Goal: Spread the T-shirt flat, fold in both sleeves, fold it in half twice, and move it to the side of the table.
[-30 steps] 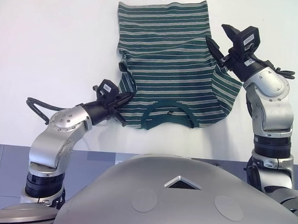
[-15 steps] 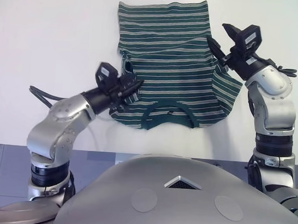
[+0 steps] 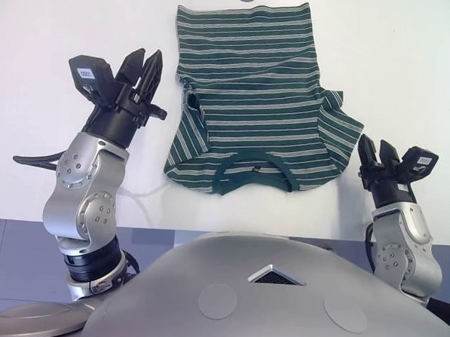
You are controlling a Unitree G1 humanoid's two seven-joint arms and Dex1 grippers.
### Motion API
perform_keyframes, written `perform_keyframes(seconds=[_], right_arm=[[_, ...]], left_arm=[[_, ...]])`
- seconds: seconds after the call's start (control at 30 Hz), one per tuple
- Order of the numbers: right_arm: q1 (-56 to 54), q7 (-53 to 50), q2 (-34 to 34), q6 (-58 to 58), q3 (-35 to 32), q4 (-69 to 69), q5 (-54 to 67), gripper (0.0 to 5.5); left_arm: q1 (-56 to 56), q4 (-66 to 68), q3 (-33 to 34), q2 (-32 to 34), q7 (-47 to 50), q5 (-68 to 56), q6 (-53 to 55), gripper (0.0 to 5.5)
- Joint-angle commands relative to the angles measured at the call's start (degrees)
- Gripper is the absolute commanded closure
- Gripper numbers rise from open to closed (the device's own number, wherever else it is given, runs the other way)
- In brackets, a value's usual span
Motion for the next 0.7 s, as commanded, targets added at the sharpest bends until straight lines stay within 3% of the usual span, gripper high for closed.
perform_keyframes(seconds=[0.03,0.27,0.7], right_arm=[[-6.2,-4.7,1.9,6.9,-0.3,1.0,4.1,2.96],[-13.6,-12.8,3.1,15.6,-1.5,0.9,7.2,2.96],[-15.0,-15.4,3.0,17.4,0.5,5.4,5.0,3.05]], left_arm=[[-1.3,1.1,-0.4,1.2,0.3,0.7,-0.5,3.95],[-0.7,1.5,-2.0,0.4,0.9,0.9,-1.3,3.95],[-0.6,2.6,-2.3,0.7,1.5,0.7,-2.6,3.94]])
